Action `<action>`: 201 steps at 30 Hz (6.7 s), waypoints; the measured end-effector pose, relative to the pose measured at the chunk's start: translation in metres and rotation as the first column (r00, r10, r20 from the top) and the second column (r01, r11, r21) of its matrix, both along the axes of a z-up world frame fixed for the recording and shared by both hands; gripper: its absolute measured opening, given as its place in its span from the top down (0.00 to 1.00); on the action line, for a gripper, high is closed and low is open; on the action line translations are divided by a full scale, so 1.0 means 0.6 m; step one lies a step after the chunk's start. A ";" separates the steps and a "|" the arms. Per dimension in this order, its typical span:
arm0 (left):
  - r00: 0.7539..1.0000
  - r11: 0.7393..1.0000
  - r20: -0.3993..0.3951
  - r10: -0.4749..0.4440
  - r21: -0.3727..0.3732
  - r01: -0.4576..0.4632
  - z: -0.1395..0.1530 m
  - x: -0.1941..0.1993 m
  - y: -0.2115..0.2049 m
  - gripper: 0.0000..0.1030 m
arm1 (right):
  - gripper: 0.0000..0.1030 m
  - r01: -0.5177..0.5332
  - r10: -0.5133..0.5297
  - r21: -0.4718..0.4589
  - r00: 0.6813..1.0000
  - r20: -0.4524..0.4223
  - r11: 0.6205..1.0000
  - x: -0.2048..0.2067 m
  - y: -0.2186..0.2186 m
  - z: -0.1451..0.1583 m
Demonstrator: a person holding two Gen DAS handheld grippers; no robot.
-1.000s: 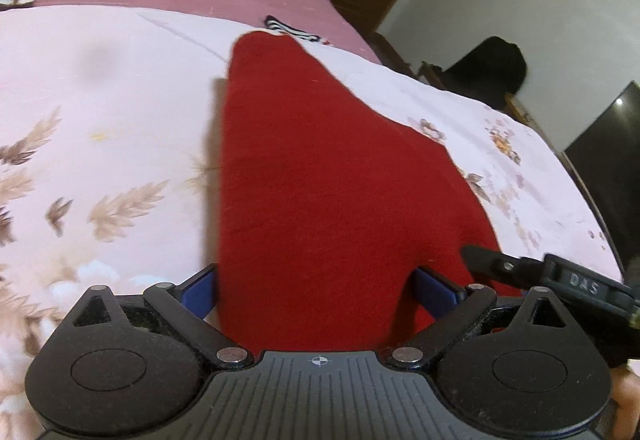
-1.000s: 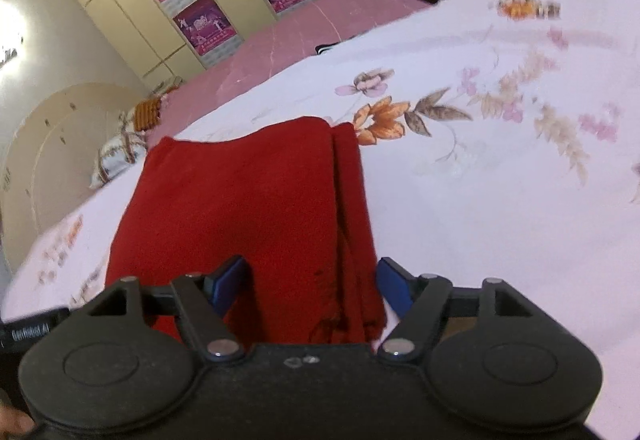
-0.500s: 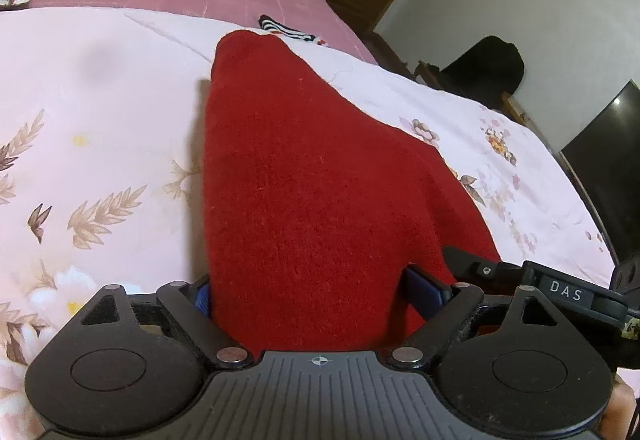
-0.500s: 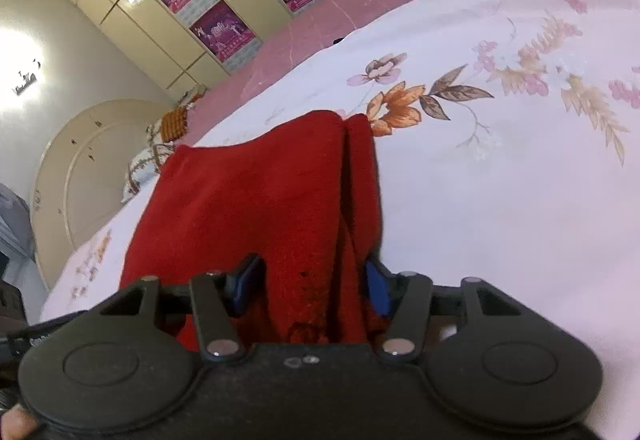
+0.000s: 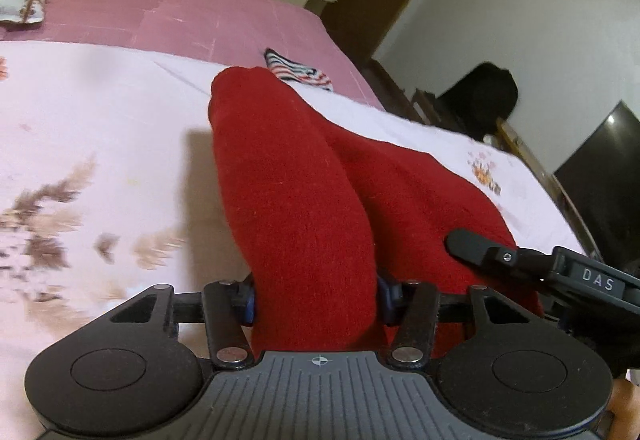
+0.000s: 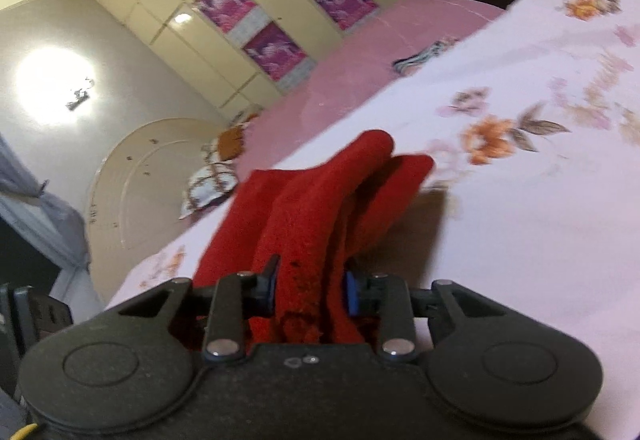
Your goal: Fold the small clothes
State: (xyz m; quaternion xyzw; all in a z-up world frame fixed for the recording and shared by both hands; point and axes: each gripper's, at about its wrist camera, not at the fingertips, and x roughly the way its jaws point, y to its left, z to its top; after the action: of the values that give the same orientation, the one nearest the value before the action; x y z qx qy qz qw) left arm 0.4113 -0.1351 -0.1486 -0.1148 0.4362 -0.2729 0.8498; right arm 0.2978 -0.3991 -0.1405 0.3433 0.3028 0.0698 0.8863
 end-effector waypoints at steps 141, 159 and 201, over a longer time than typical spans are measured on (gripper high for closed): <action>0.917 0.874 0.280 0.283 0.318 -0.367 0.223 -0.612 0.418 0.00 | 0.17 -0.047 0.074 -0.611 0.997 0.020 0.790 -0.510 0.534 0.228; 0.898 0.840 0.315 0.306 0.356 -0.411 0.240 -0.656 0.396 0.00 | 0.16 0.001 0.040 -0.569 0.997 0.060 0.823 -0.531 0.513 0.253; 0.875 0.819 0.340 0.346 0.346 -0.458 0.242 -0.657 0.418 0.00 | 0.16 0.010 0.033 -0.588 0.998 0.062 0.809 -0.520 0.533 0.250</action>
State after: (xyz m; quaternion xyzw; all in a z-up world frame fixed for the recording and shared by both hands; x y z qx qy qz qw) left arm 0.0170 0.1158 -0.0033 0.0155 0.3336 0.0005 0.9426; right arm -0.0141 -0.0794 0.0096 0.0482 0.2806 -0.0101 0.9585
